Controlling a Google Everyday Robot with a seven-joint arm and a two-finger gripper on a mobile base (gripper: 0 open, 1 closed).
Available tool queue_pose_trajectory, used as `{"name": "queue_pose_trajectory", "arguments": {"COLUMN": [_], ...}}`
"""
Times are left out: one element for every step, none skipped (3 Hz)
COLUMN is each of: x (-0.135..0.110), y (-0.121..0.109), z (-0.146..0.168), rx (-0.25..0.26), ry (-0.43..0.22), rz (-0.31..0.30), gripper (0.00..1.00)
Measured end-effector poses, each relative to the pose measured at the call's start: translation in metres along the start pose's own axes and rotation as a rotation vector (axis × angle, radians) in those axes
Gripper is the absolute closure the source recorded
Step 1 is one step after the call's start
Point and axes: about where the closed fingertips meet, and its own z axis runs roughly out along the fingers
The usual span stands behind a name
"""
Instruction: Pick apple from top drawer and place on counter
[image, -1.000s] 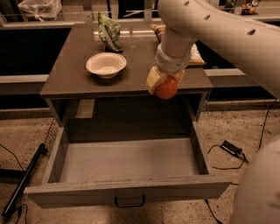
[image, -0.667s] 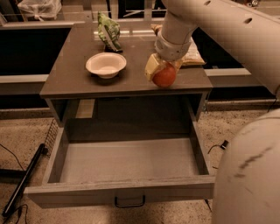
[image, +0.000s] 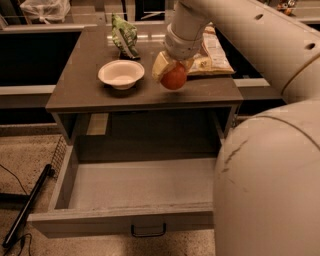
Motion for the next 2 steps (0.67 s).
{"name": "queue_pose_trajectory", "arguments": {"x": [-0.013,-0.016], "y": [0.017,0.023], "z": [0.017,0.028], "rx": [-0.046,-0.057], "ry": [0.013,0.032], "rz": [-0.028,-0.04], "gripper": [1.0,1.0]}}
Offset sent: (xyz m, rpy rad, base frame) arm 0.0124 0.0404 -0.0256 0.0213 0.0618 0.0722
